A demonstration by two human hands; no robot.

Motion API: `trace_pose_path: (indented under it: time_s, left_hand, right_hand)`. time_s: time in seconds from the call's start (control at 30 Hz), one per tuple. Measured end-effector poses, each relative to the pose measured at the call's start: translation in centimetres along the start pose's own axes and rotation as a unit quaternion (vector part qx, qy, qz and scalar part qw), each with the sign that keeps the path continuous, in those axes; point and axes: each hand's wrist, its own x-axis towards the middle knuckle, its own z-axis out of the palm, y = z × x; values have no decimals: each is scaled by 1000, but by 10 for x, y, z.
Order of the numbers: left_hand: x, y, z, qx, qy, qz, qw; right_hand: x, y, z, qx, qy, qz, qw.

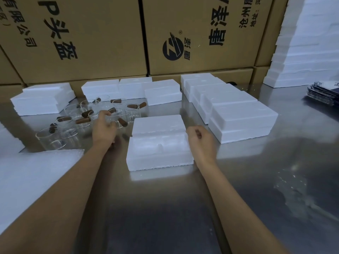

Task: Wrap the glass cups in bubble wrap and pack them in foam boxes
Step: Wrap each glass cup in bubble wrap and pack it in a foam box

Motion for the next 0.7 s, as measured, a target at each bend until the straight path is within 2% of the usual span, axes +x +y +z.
trace_pose_path:
  time_s: [0.1, 0.3, 0.5, 0.57, 0.7]
  left_hand:
    - [-5, 2, 2, 44, 19, 52, 997]
    - [-12, 3, 2, 111, 40, 84, 989]
    - [-24, 2, -6, 24, 27, 90, 995]
    - [-31, 2, -10, -21, 28, 67, 997]
    - [-57, 9, -21, -99, 87, 25, 991]
  right_hand:
    - [0, 0, 0, 4, 2, -2, 1000]
    - [0, 0, 0, 8, 4, -5, 1000]
    - [-3, -1, -3, 2, -10, -25, 1000]
    - [-6, -2, -5, -7, -17, -38, 999]
    - [-14, -6, -6, -29, 16, -89, 996]
